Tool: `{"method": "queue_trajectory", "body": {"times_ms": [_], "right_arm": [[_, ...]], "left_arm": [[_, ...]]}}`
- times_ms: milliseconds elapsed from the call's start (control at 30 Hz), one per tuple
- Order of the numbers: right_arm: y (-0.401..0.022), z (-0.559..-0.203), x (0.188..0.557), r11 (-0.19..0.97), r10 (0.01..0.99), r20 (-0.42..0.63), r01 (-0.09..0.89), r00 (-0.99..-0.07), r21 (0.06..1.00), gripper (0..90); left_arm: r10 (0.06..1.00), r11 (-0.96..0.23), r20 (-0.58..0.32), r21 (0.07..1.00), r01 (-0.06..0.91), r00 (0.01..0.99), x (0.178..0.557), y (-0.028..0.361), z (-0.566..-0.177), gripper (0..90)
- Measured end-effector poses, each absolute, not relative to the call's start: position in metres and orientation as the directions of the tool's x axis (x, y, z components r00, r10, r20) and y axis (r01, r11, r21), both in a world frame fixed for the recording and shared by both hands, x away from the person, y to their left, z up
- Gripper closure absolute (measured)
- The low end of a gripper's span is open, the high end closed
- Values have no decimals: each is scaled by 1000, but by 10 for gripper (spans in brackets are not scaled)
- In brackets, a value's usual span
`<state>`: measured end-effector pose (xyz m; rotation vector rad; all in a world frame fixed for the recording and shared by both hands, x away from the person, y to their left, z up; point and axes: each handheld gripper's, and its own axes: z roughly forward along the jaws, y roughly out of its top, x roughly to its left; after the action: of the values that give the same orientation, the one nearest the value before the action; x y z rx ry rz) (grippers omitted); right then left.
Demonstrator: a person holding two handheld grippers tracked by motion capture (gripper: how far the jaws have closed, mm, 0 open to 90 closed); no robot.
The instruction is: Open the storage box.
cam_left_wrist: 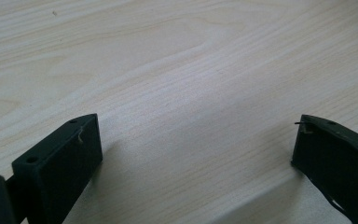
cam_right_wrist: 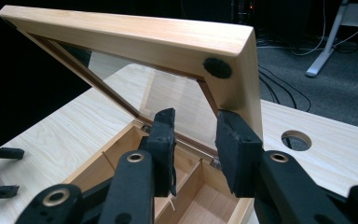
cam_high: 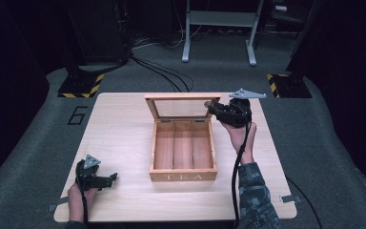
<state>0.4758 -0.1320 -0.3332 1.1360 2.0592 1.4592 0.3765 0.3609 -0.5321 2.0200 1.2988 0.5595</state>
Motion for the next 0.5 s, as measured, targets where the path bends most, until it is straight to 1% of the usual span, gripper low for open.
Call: {"method": "queue_trajectory", "body": {"times_ms": [500], "right_arm": [[-132,-333,475,138,782,146,396,-606,908,672]], "left_arm": [[908,-293,3,721,629,419,376,361,-532,12]]}}
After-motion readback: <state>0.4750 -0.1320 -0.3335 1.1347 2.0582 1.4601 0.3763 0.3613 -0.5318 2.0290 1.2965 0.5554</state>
